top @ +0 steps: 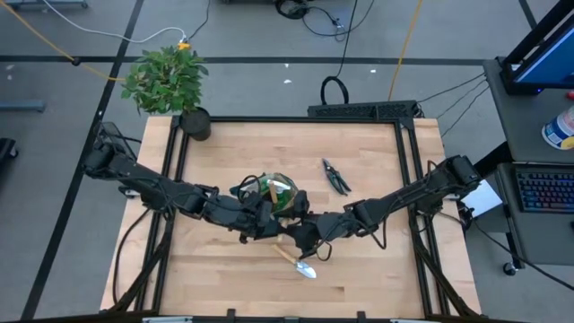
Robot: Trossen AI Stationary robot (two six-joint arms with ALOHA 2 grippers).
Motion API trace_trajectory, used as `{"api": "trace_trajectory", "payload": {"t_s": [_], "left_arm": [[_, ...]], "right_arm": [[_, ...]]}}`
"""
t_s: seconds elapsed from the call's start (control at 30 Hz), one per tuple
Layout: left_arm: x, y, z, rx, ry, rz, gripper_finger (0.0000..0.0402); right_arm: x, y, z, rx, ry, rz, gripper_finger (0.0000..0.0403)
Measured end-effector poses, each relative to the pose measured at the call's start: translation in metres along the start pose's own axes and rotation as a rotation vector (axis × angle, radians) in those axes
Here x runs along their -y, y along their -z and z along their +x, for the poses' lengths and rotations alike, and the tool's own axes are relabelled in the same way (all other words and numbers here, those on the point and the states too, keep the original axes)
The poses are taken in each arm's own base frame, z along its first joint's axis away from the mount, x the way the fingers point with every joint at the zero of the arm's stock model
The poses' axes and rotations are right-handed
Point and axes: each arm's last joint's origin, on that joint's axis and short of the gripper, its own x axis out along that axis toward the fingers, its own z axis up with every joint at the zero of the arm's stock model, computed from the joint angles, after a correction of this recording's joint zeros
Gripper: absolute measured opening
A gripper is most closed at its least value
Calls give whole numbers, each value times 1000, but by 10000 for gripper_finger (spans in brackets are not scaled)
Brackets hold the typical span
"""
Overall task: Pick & Place Garden tools in Gardening bag
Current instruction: Put the left brown trowel into the gardening bag
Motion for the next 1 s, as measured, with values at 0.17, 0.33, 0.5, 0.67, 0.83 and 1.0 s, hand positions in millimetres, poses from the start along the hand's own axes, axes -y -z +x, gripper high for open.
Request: {"api": "trace_trajectory", "payload": {"t_s": [0.17,0.33,0.5,0.67,0.83,1.0], "left_arm": [[1,-2,0,7,3,1,69],[-1,-4,0,18,-28,4,69],[-3,-5,-1,25,-46,0,69],[-4,-5,-1,36,-54,-10,69],[-4,-7,-1,43,-65,-5,69],[-4,-9,-1,48,-71,43,69]], "right_arm": [[2,-2,0,20,15,13,174],[2,-2,0,23,13,14,142],[2,-2,0,23,10,12,107],[0,-1,0,14,6,1,71],[0,-1,0,11,4,31,56],[-1,0,-1,-2,1,75,56]]}}
